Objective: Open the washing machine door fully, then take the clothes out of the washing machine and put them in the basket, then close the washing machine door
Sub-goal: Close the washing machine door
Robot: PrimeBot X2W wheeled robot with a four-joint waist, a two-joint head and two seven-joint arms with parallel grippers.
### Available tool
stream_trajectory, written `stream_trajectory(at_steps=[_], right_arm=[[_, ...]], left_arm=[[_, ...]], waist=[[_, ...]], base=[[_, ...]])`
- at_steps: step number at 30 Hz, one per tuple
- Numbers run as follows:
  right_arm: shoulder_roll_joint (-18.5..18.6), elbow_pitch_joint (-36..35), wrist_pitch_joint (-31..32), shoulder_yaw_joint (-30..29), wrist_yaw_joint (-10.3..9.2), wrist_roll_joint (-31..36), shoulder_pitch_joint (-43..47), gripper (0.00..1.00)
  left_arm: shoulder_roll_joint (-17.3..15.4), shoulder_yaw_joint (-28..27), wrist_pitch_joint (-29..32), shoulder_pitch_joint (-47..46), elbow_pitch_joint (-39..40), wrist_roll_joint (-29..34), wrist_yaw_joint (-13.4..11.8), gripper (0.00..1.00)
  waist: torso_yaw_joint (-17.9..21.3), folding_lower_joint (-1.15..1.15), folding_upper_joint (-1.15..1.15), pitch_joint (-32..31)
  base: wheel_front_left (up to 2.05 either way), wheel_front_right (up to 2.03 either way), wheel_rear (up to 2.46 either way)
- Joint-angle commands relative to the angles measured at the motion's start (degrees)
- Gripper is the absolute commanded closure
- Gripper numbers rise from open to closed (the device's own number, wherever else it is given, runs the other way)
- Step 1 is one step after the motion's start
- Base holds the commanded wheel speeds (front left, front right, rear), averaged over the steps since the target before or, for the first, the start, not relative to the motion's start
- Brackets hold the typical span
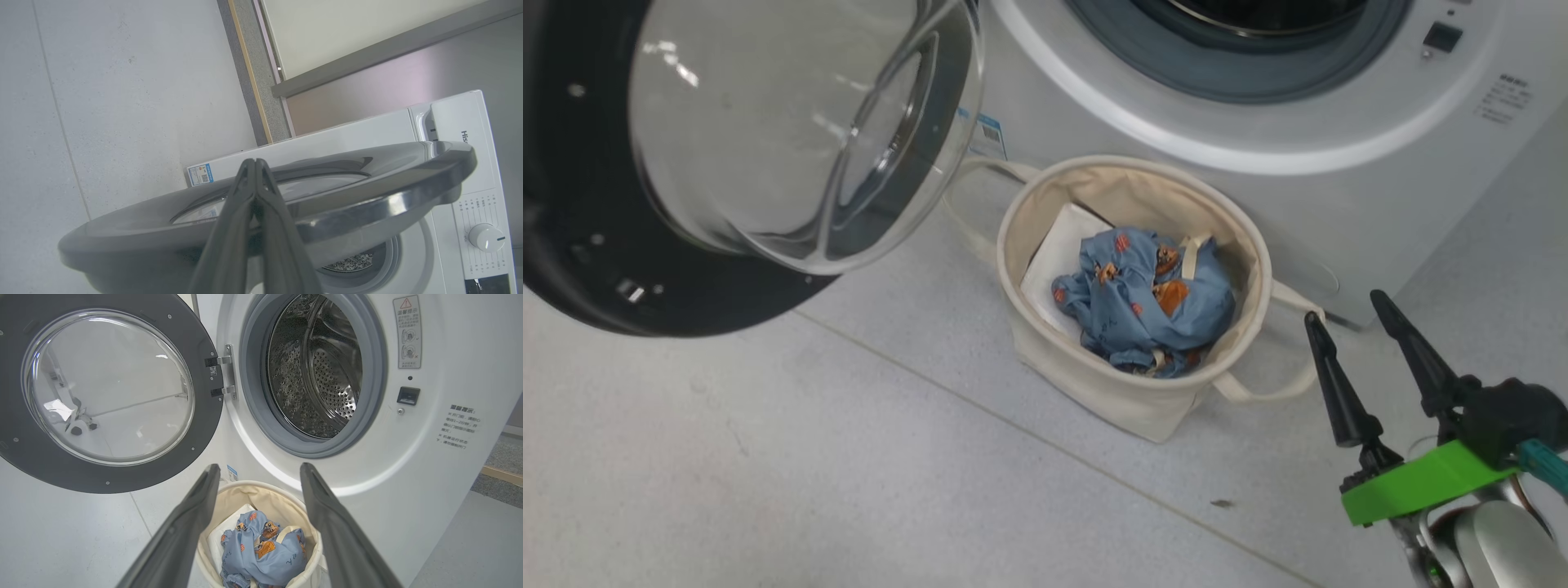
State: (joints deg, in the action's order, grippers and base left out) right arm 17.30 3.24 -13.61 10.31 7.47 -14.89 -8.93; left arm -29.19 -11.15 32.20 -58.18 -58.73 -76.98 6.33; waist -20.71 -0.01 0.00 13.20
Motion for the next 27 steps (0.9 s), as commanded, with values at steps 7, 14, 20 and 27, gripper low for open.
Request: stream_trajectory(at_steps=[7, 14, 20, 27], right_arm=[[-1.82, 0.48, -1.16, 1.26, 0.02, -0.19, 0.90, 0.00], [-4.24, 1.93, -1.36, 0.38, 0.02, -0.09, 2.32, 0.00], [-5.89, 2.23, -1.38, -0.92, 0.02, 0.25, 4.22, 0.00], [-7.88, 2.49, -1.38, -0.92, 0.02, 0.45, 5.44, 0.00]], left_arm=[[0.11, 2.55, 5.51, 3.48, 6.55, 0.48, 1.00, 1.00], [5.19, 5.96, 9.34, 10.31, 18.01, 0.02, 1.11, 1.00], [11.72, 10.56, 11.26, 15.40, 28.65, 0.67, -0.08, 1.00], [19.52, 16.40, 10.95, 21.67, 40.77, 2.36, -3.10, 1.00]], waist=[[-0.35, 0.01, 0.00, -4.18], [0.43, 0.01, 0.00, -8.03], [-0.17, 0.01, 0.00, -11.05], [0.53, 0.01, 0.00, -13.88]], base=[[0.00, 0.00, 0.00], [0.00, 0.00, 0.00], [0.00, 0.00, 0.00], [0.00, 0.00, 0.00]])
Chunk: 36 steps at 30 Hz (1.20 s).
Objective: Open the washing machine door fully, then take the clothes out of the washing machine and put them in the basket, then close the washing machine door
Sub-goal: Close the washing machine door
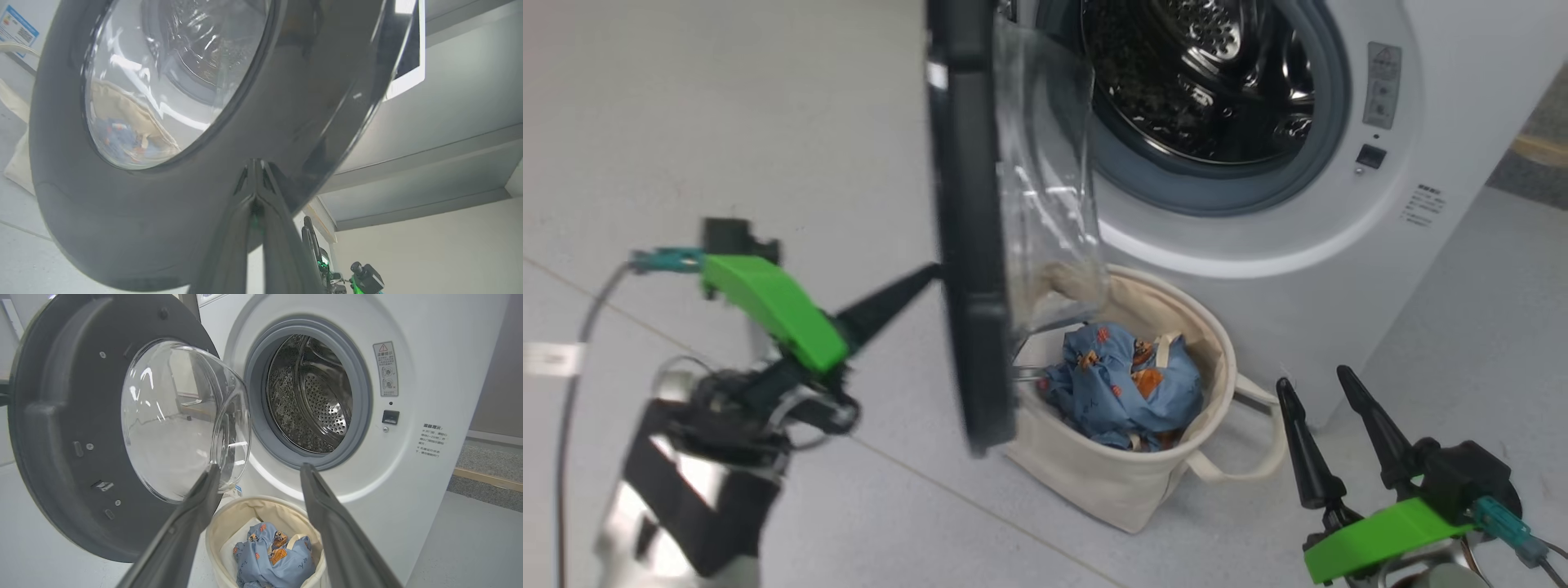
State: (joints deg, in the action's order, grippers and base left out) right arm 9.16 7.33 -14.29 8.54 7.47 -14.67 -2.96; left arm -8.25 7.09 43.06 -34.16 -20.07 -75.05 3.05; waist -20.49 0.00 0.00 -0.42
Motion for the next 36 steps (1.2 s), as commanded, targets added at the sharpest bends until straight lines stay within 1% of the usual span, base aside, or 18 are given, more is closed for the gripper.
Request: stream_trajectory(at_steps=[1, 3, 6, 8, 11, 16, 19, 21, 22, 28, 36], right_arm=[[0.13, -1.65, -0.70, 0.86, 0.02, 0.26, -0.47, 0.00], [-0.04, -1.66, -0.70, 0.64, 0.02, 0.32, -0.33, 0.00], [-0.17, -1.66, -0.70, 0.71, 0.02, 0.40, -0.27, 0.00], [-0.19, -1.78, -0.71, 0.81, 0.02, 0.39, -0.42, 0.00], [-0.12, -1.88, -0.71, 0.70, 0.02, 0.41, -0.60, 0.00], [0.43, -2.01, -0.71, 0.17, 0.02, 0.47, -0.65, 0.00], [0.67, -2.25, -0.71, 0.02, 0.02, 0.46, -0.98, 0.00], [0.82, -2.43, -0.71, 0.05, 0.02, 0.45, -1.27, 0.00], [0.82, -2.43, -0.71, 0.05, 0.02, 0.45, -1.27, 0.00], [1.03, -2.55, -0.71, 0.52, 0.02, 0.33, -2.05, 0.00], [1.02, -2.59, -0.71, 0.99, 0.02, 0.11, -2.82, 0.00]], left_arm=[[-0.60, -0.79, -0.30, -1.58, 3.67, 1.21, 0.11, 1.00], [1.31, 1.43, -1.09, -0.17, 6.27, 2.34, 0.22, 1.00], [2.99, 3.80, -4.48, 1.20, 8.07, 4.93, 0.58, 1.00], [3.44, 4.46, -7.91, 1.39, 7.40, 7.28, 1.00, 1.00], [3.95, 4.27, -11.53, 1.29, 4.92, 8.13, 1.69, 1.00], [4.20, 5.59, -15.34, 0.78, 1.45, 10.02, 3.24, 1.00], [4.28, 6.76, -18.76, 0.13, -0.18, 12.07, 3.85, 1.00], [4.29, 7.88, -21.34, -0.34, -1.13, 13.68, 4.13, 1.00], [4.29, 7.88, -21.34, -0.34, -1.13, 13.68, 4.13, 1.00], [4.41, 11.37, -27.34, -1.39, -3.68, 15.01, 4.40, 1.00], [2.03, 16.52, -36.03, -3.53, -7.12, 16.60, 4.43, 1.00]], waist=[[0.60, 0.00, 0.00, -0.27], [1.09, 0.00, 0.00, -0.44], [2.39, 0.00, 0.00, -0.43], [3.56, 0.00, 0.00, -0.37], [5.64, 0.00, 0.00, -0.16], [9.02, 0.00, 0.00, 0.66], [11.13, 0.00, 0.00, 1.29], [12.64, 0.00, 0.00, 1.71], [12.64, 0.00, 0.00, 1.71], [17.63, 0.00, 0.00, 2.32], [24.79, 0.00, 0.00, 2.87]], base=[[0.00, 0.00, 0.00], [0.00, 0.00, 0.00], [0.00, 0.00, 0.00], [0.00, 0.00, 0.00], [0.00, 0.00, 0.00], [0.00, 0.00, 0.00], [0.00, 0.00, 0.00], [0.00, 0.00, 0.00], [0.00, 0.00, 0.00], [0.00, 0.00, 0.00], [0.00, 0.00, 0.00]])
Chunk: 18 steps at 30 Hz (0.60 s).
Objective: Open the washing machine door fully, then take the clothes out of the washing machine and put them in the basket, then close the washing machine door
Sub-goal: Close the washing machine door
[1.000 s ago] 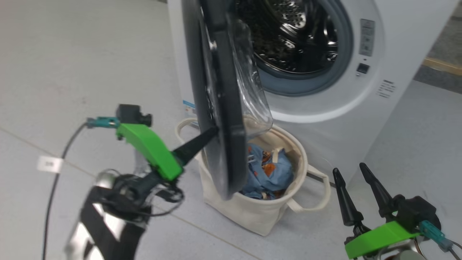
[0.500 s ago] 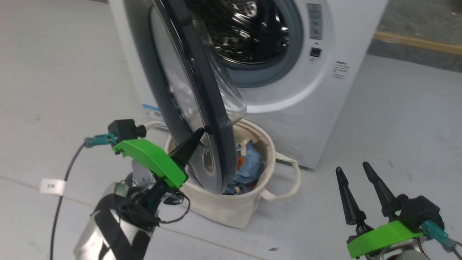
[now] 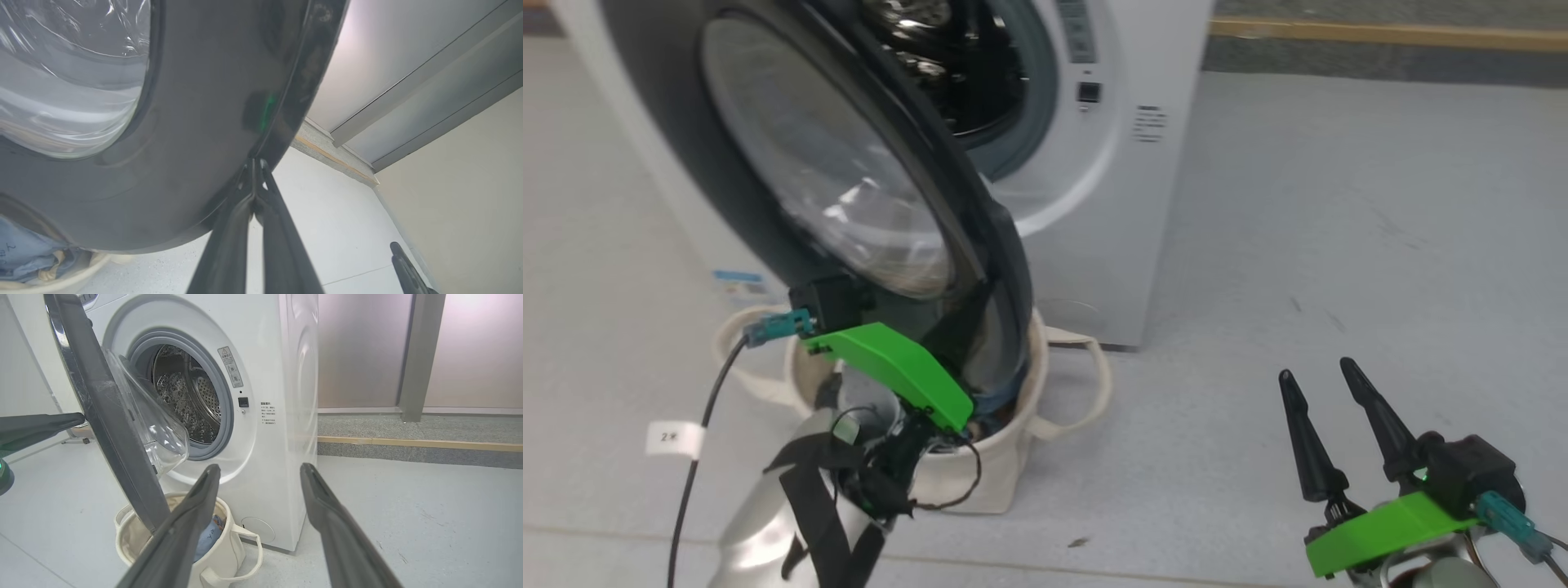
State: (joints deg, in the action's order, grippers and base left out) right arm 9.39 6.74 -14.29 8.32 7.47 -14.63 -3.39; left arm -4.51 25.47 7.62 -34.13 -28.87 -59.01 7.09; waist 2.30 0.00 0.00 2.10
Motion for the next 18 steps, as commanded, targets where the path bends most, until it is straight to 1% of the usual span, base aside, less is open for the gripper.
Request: stream_trajectory(at_steps=[1, 5, 10, 14, 18], right_arm=[[0.77, -2.02, -0.71, 1.26, 0.02, 0.02, -2.51, 0.00], [0.51, -2.10, -0.71, 1.22, 0.02, -0.13, -3.06, 0.00], [0.12, -2.25, -0.71, 0.73, 0.02, -0.39, -3.63, 0.00], [-0.20, -2.31, -0.71, 0.30, 0.02, -0.52, -4.03, 0.00], [-0.38, -2.59, -0.71, -0.20, 0.02, -0.58, -4.44, 0.00]], left_arm=[[-2.21, -1.39, -1.98, -4.06, 0.71, 1.27, 0.38, 1.00], [-3.98, -0.56, -6.72, -6.37, -3.73, 2.74, 0.39, 1.00], [-5.40, -0.54, -10.34, -9.40, -8.31, 1.91, 0.39, 1.00], [-6.27, 0.60, -12.54, -11.67, -11.07, 1.51, 0.39, 1.00], [-6.82, 1.42, -15.35, -13.70, -13.45, 1.06, 0.39, 1.00]], waist=[[2.90, 0.00, 0.00, 0.50], [6.35, 0.00, 0.00, 1.19], [9.71, 0.00, 0.00, 2.65], [11.09, 0.00, 0.00, 3.54], [11.51, 0.00, 0.00, 3.93]], base=[[0.00, 0.00, 0.00], [0.00, 0.00, 0.00], [0.00, 0.00, 0.00], [0.00, 0.00, 0.00], [0.00, 0.00, 0.00]])
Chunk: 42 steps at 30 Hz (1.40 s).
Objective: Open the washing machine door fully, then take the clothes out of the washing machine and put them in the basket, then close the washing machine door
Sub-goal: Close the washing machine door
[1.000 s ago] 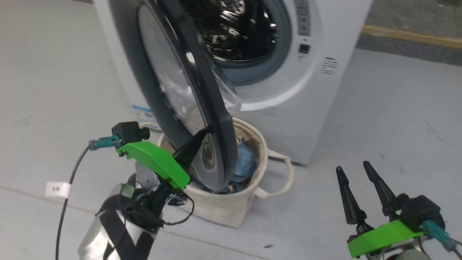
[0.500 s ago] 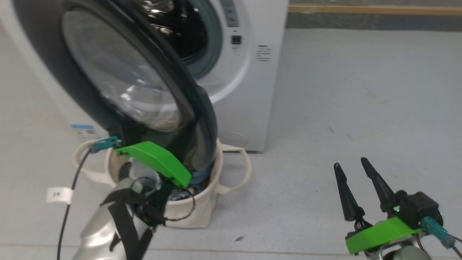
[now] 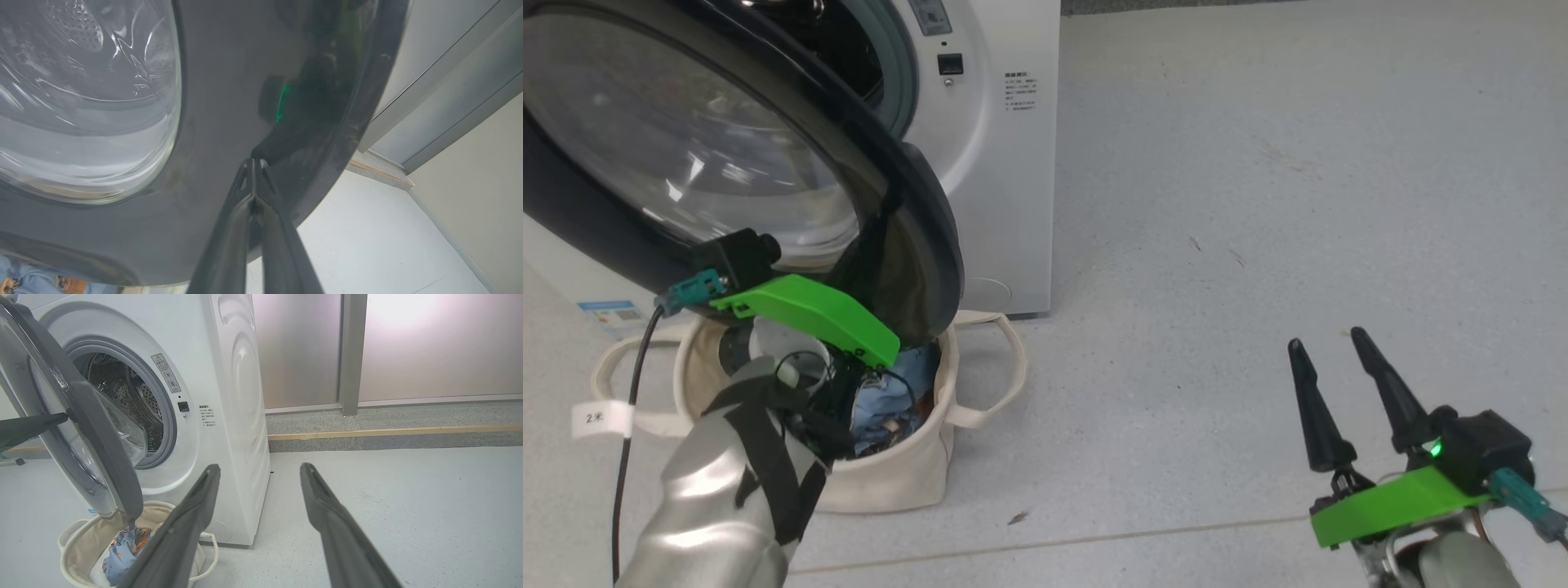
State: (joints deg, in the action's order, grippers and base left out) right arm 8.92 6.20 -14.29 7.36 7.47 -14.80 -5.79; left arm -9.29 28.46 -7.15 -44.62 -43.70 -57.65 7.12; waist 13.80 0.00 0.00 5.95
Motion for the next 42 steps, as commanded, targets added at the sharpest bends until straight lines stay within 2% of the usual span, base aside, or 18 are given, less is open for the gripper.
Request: stream_trajectory(at_steps=[1, 7, 8, 9, 10, 11, 17, 21, 25, 28, 32, 42], right_arm=[[0.08, -2.12, -0.71, 0.59, 0.02, -0.41, -2.05, 0.00], [0.20, -2.12, -0.71, 0.18, 0.02, -0.30, -1.81, 0.00], [0.18, -2.05, -0.71, 0.22, 0.02, -0.27, -1.75, 0.00], [0.18, -2.00, -0.71, 0.30, 0.02, -0.23, -1.66, 0.00], [0.19, -1.95, -0.71, 0.30, 0.02, -0.21, -1.50, 0.00], [0.23, -1.91, -0.71, 0.28, 0.02, -0.13, -1.30, 0.00], [0.06, -1.99, -0.71, 0.11, 0.02, 0.14, -0.29, 0.00], [-0.34, -1.96, -0.71, 0.06, 0.02, 0.33, 0.73, 0.00], [-0.78, -2.13, -0.71, -0.05, 0.02, 0.55, 1.61, 0.00], [-0.87, -2.15, -0.71, -0.03, 0.02, 0.71, 1.96, 0.00], [-0.96, -2.21, -0.71, -0.18, 0.02, 0.92, 2.24, 0.00], [-1.36, -2.21, -0.71, -0.36, 0.02, 1.24, 2.53, 0.00]], left_arm=[[-2.28, -1.32, -1.29, -3.55, 0.97, -0.40, 0.36, 1.00], [-3.39, 0.59, -3.75, -4.34, -1.22, -1.32, 0.36, 1.00], [-3.60, 0.60, -4.22, -4.17, -1.54, -1.69, 0.36, 0.87], [-3.97, 0.62, -4.67, -3.90, -1.86, -1.95, 0.36, 0.41], [-4.39, 0.68, -5.10, -3.57, -2.07, -2.10, 0.36, 0.08], [-5.03, 0.93, -5.50, -3.24, -2.26, -1.85, 0.36, 0.00], [-9.18, 0.45, -7.32, -1.26, -2.78, 0.85, 0.31, 0.00], [-12.45, -1.26, -7.77, 2.10, -1.01, 3.37, -0.60, 0.00], [-16.17, -6.32, -7.83, 8.58, 5.18, 7.21, -3.20, 0.00], [-17.64, -9.01, -7.84, 13.24, 9.03, 9.67, -4.66, 0.00], [-18.65, -11.19, -7.84, 19.33, 13.11, 12.42, -6.31, 0.00], [-21.05, -14.65, -7.85, 29.44, 19.07, 19.37, -12.22, 0.00]], waist=[[-0.08, 0.00, 0.00, 0.15], [-1.44, 0.00, 0.00, -0.30], [-1.66, 0.00, 0.00, -0.70], [-1.83, 0.00, 0.00, -1.10], [-2.04, 0.00, 0.00, -1.58], [-2.27, 0.00, 0.00, -2.01], [-3.31, 0.00, 0.00, -3.74], [-4.25, 0.00, 0.00, -4.89], [-5.28, 0.00, 0.00, -5.91], [-5.79, 0.00, 0.00, -6.42], [-6.17, 0.00, 0.00, -7.15], [-6.06, 0.00, 0.00, -8.24]], base=[[0.00, 0.00, 0.00], [0.00, 0.00, 0.00], [0.00, 0.00, 0.00], [0.00, 0.00, 0.00], [0.00, 0.00, 0.00], [0.00, 0.00, 0.00], [0.00, 0.00, 0.00], [0.00, 0.00, 0.00], [0.00, 0.00, 0.00], [0.00, 0.00, 0.00], [0.00, 0.00, 0.00], [0.00, 0.00, 0.00]])
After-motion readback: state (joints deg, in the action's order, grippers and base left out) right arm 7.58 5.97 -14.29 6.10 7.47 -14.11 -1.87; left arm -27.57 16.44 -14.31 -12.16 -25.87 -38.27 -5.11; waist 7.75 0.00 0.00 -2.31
